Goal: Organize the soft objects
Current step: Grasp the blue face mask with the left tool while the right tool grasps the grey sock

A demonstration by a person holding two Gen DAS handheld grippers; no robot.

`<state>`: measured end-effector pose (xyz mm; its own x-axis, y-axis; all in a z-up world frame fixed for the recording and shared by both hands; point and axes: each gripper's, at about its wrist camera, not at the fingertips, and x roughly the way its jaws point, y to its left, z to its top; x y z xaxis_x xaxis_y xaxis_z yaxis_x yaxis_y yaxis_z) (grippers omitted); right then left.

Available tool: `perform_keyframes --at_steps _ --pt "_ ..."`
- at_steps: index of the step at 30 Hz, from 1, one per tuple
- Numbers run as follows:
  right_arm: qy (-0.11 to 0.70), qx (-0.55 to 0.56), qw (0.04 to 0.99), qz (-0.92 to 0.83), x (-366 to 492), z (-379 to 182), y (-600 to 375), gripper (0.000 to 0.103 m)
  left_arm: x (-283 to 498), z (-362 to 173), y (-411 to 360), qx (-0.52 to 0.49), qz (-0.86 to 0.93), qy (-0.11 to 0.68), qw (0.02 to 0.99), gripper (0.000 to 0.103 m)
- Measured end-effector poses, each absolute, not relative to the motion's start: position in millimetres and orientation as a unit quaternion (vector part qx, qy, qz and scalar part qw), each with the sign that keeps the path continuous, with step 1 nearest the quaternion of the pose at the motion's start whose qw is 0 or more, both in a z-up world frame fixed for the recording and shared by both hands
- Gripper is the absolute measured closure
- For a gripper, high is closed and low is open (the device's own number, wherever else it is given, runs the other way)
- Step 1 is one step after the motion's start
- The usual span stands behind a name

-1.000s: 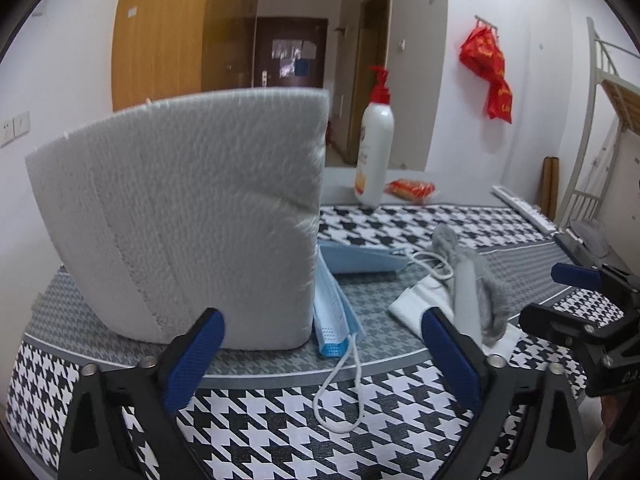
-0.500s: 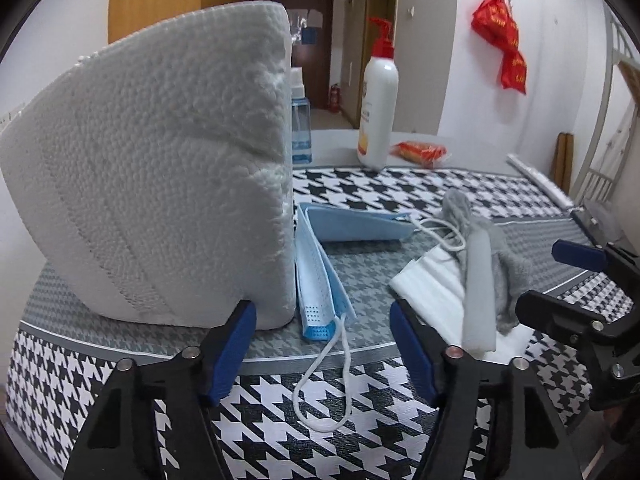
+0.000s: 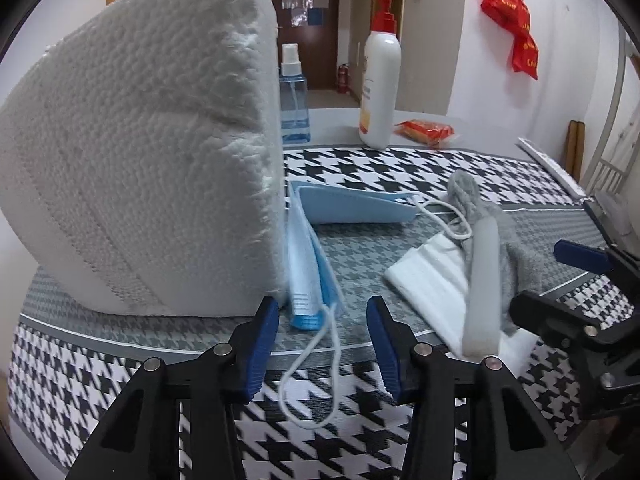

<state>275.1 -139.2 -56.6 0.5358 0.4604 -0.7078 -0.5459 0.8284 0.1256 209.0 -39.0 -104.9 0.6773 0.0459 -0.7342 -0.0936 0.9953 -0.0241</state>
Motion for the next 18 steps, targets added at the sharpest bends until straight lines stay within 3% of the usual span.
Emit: perform_keyframes --at_steps 3,6,10,12,14,18 --pt "0.386 -0.048 0.873 0.293 276 -57 -141 0.001 211 -106 -45 -0.023 0.034 0.401 0.915 0.056" --pt "0.389 -0.04 0.871 0.297 279 -57 -142 0.001 215 -107 -45 -0.027 0.036 0.408 0.912 0.067" --pt "0.394 -0.032 0.868 0.302 282 -57 -144 0.01 218 -111 -42 -0.031 0.041 0.414 0.909 0.07" --pt "0.4 -0.031 0.865 0.3 284 -59 -145 0.019 221 -114 -43 -0.031 0.041 0.418 0.907 0.072" --pt "0.406 -0.035 0.863 0.298 285 -61 -144 0.034 224 -116 -44 -0.031 0.039 0.421 0.906 0.073" --pt "0.414 -0.036 0.859 0.3 286 -64 -144 0.049 228 -117 -47 -0.031 0.025 0.423 0.905 0.077"
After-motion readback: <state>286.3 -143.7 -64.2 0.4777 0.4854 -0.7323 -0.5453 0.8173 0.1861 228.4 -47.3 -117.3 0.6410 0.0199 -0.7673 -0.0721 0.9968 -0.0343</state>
